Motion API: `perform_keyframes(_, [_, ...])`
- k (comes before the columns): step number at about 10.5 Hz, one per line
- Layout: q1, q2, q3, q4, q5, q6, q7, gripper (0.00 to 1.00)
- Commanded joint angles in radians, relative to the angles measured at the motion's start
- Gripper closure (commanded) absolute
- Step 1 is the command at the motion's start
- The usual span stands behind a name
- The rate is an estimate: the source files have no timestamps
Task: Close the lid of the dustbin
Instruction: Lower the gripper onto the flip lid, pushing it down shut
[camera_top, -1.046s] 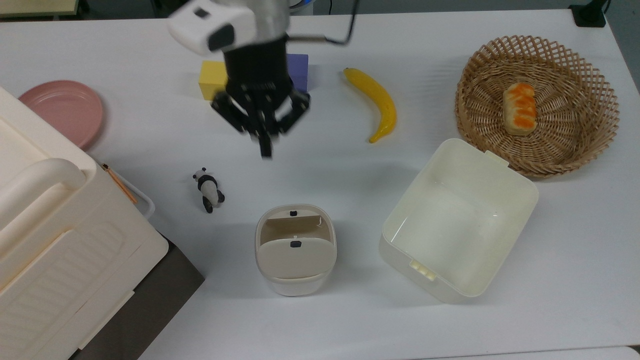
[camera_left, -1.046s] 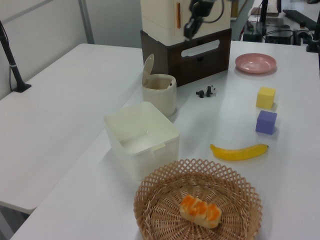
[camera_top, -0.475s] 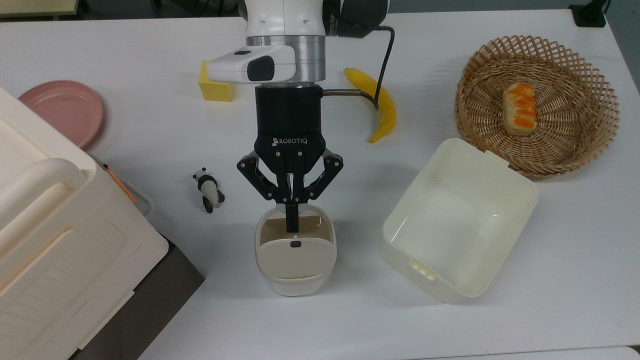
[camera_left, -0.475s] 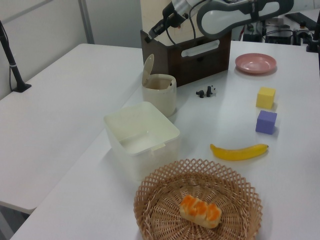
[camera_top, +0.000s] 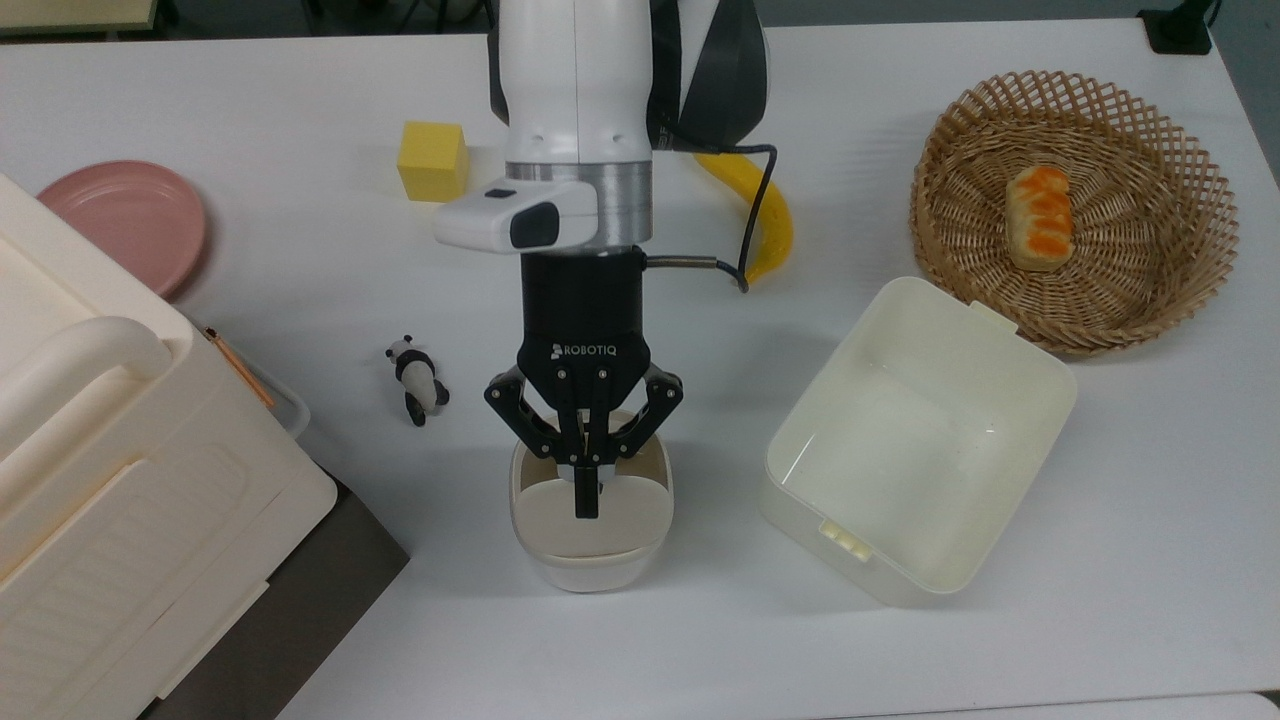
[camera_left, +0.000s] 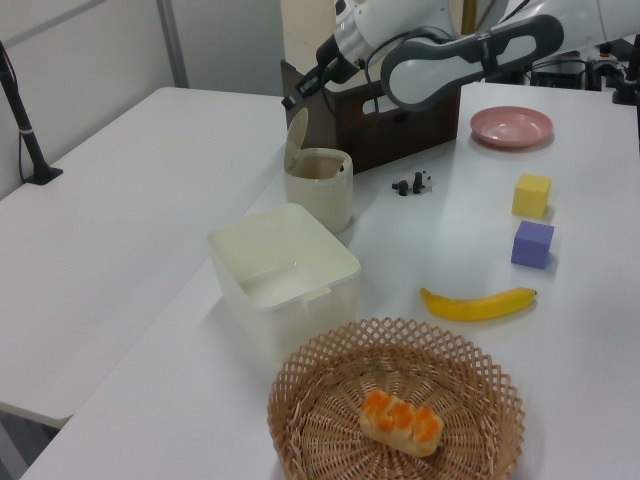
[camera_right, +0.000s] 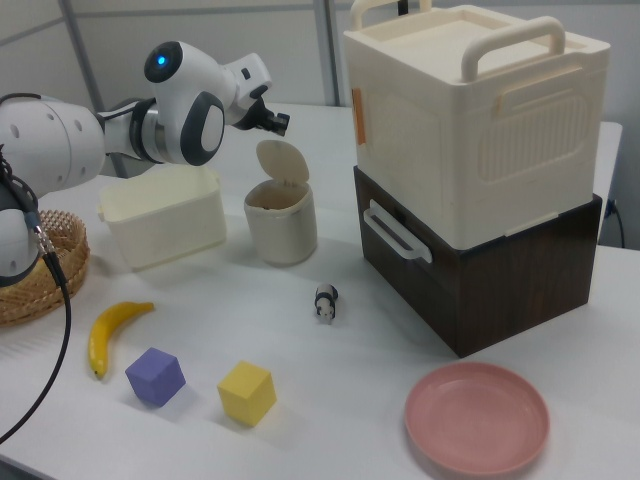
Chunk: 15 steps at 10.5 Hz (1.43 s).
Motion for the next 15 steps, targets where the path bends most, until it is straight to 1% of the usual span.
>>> perform_keyframes(1, [0.005, 0.0, -0.014, 0.017, 0.002, -0.02, 0.002, 1.0])
perform_keyframes(3, [-0.004, -0.031, -0.013, 0.01, 0.002, -0.148, -0.007, 1.0])
perform_keyframes(5, [-0.003, -0.089, -0.013, -0.019, 0.008, -0.315, -0.071, 1.0])
perform_keyframes(7, [0.0, -0.089, -0.011, -0.035, 0.012, -0.423, -0.093, 1.0])
perform_keyframes(8, [0.005, -0.088, -0.009, -0.067, 0.007, -0.425, -0.093, 1.0])
perform_keyframes(10, [0.008, -0.068, -0.005, -0.1, 0.002, -0.425, -0.094, 1.0])
perform_keyframes(12, [0.008, -0.048, -0.003, -0.108, 0.001, -0.423, -0.096, 1.0])
perform_keyframes(15, [0.009, -0.048, -0.003, -0.107, 0.001, -0.423, -0.093, 1.0])
